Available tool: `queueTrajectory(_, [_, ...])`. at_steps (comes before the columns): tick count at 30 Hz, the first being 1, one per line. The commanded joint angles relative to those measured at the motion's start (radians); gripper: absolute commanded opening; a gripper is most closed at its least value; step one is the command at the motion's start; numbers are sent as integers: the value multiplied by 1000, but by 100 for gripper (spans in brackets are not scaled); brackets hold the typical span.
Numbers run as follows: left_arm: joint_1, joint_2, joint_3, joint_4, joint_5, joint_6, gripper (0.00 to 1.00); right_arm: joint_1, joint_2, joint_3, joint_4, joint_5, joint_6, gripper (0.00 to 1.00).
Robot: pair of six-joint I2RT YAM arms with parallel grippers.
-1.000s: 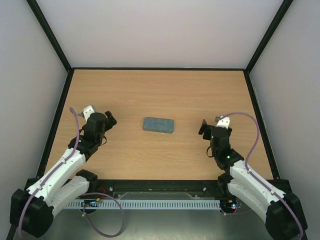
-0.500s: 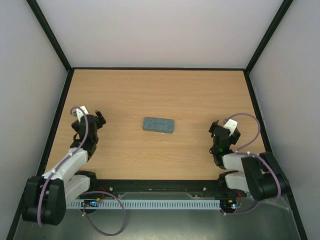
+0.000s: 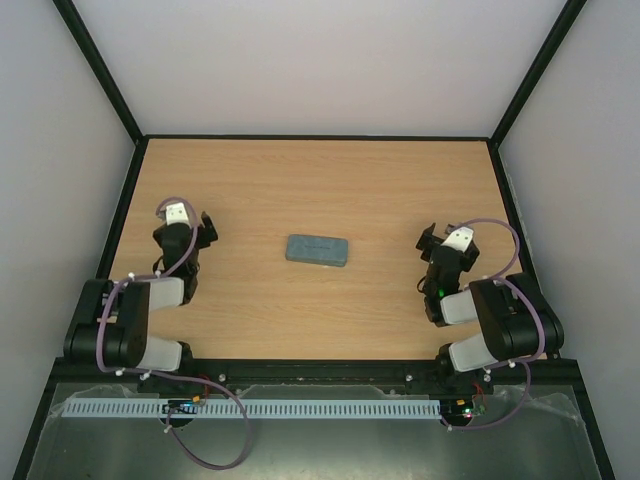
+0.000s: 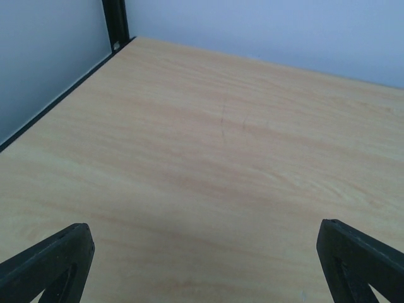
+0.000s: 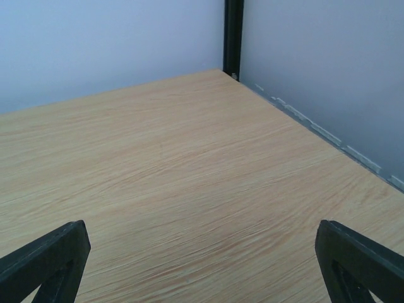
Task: Organize the sunglasses
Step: Reset both arms
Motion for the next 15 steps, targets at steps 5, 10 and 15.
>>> queueTrajectory(5, [15, 42, 63, 100, -8, 44, 99, -5, -2, -40, 148, -52, -36, 98])
queueTrajectory(10, [29, 107, 20, 277, 11, 88, 99, -4, 13, -87, 251, -107, -59, 99])
queueTrajectory(15, [15, 130, -56, 421, -19, 82, 99, -25, 106, -48, 275, -168, -68, 99])
